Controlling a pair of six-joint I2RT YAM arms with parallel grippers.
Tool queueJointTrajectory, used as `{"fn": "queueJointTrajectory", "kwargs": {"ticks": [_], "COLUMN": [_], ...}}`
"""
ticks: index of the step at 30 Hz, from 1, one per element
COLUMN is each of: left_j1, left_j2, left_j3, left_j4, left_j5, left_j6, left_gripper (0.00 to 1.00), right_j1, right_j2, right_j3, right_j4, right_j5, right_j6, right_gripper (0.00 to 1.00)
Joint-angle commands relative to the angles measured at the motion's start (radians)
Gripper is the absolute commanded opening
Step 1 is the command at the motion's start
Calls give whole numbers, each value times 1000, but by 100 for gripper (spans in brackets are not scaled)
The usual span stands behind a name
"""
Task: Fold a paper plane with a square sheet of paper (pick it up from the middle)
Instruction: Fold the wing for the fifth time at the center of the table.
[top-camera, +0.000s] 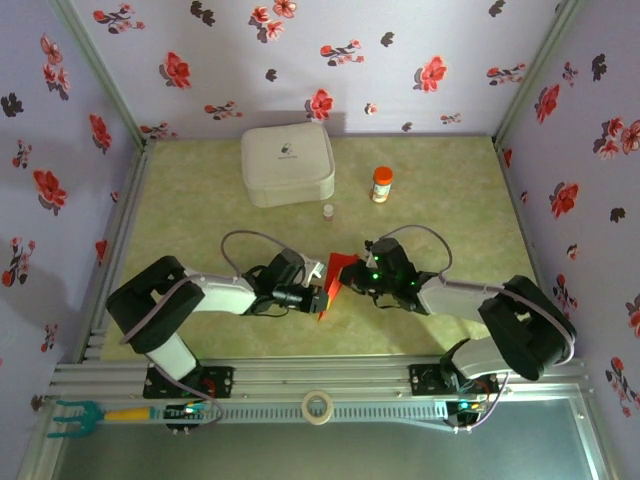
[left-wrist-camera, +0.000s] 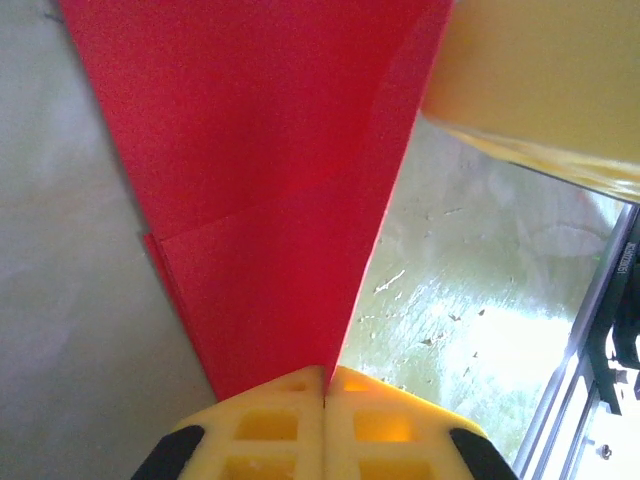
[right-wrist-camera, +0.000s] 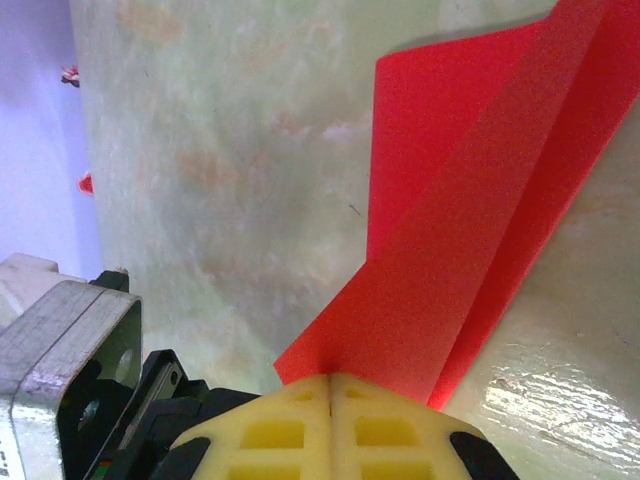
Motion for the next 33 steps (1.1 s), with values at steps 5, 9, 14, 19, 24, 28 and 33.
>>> {"fn": "queueJointTrajectory", "kwargs": {"ticks": [5,9,14,19,24,28,33], "left_j1": [23,34,48,76,93,112,129], "left_j2": [26,46,67,82,88,106,139], "left_j3": [-28,-31,-42,-62,-82,-97,-112], "left_j4": [57,87,134,200,257,317,383], "left_j5": [37,66,95,129,153,179,207], "left_j6": [-46,-63,-86,-125,-157,-194,-240], "left_gripper": [0,0,0,0,0,0,0], "right_j1": [2,-8,-24,-42,-53,-58,-58], "right_j2": [65,97,129,159,158,161,184], "right_j3": [37,46,61,64,64,70,82], "right_j4": [40,59,91,123,137,138,144], "right_j5": [-29,-35,-68,-96,-107,-130,-150], "right_j6": [-10,-5,-4,6,12,8,3], "right_gripper": [5,5,5,5,6,6,6]}}
